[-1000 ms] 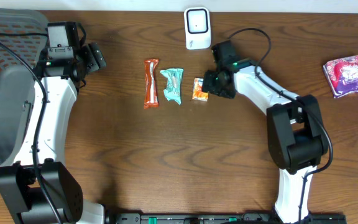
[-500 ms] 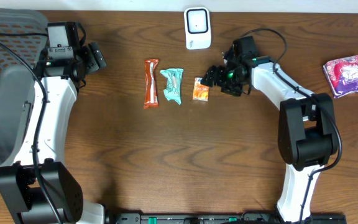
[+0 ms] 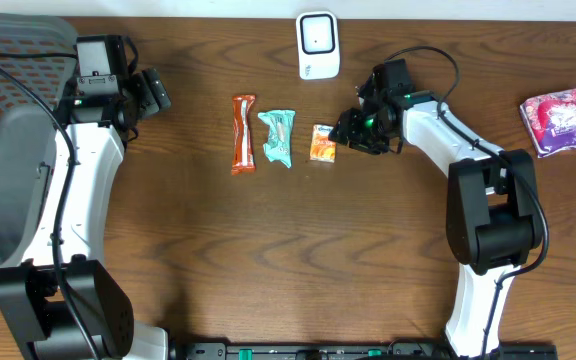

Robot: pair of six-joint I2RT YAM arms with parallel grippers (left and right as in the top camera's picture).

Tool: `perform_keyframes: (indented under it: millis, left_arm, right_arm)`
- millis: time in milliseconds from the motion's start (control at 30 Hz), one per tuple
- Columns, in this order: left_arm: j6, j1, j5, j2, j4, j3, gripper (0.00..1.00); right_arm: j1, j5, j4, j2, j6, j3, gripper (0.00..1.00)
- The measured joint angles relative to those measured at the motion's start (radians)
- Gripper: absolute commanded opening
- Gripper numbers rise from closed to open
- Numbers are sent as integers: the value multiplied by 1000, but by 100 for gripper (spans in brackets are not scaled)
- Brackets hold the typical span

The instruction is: Scan the item barcode

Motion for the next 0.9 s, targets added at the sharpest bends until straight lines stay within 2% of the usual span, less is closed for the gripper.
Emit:
perform_keyframes:
  millis: [333,567,633,900]
  left_arm:
    - [0,0,0,0,0,0,98]
    - [0,0,0,0,0,0,98]
    - [0,0,0,0,0,0,98]
    - [0,0,0,0,0,0,98]
  right_arm:
    - [57,67,17,4,27,0,49]
    - [78,78,26,18,41,0,20]
    - [78,74,27,18,44,0,1]
    - [39,-49,24,22,-19,0,1]
